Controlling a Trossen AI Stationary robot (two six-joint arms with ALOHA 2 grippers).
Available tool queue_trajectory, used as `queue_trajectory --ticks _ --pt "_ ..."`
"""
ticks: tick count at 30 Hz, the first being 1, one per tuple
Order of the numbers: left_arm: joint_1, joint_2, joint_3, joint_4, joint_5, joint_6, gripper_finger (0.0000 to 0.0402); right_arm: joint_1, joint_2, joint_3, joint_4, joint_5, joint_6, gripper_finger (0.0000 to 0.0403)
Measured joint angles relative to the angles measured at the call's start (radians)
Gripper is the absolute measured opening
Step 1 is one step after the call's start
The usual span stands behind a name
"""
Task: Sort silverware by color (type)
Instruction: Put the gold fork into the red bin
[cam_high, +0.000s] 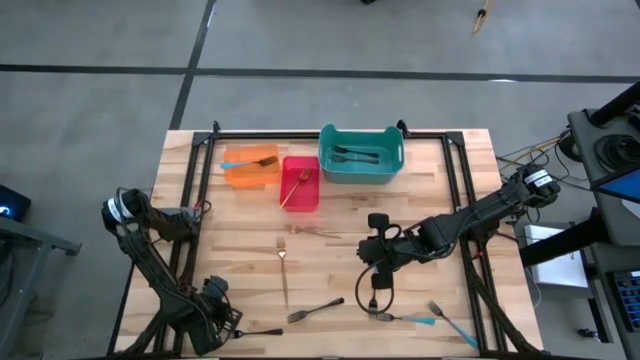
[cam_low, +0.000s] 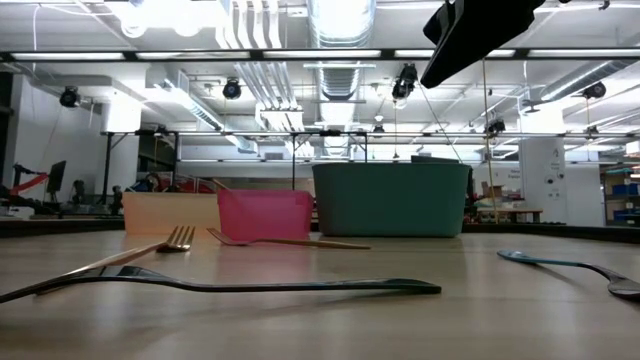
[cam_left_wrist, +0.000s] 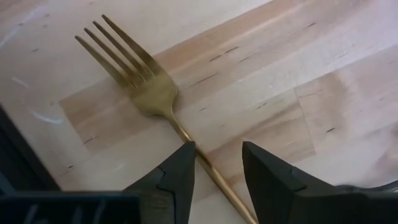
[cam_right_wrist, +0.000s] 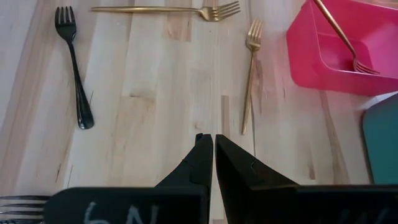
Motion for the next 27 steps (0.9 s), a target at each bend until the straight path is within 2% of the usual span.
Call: queue_trajectory --ticks 11,19,27 --pt "0.0 0.003 0.0 -0.056 -0.009 -0.003 0.0116 0.0 0.0 0.0 0.0 0.0 0.002 0.0009" --pt "0.0 0.011 0.049 -0.136 -0.019 0.0 0.0117 0.002 0.0 0.0 0.0 0.0 0.002 0.0009" --pt "0.0 0.106 0.057 -0.146 -0.008 0.006 0.0117 0.002 0.0 -0.002 0.003 0.0 0.028 0.0009"
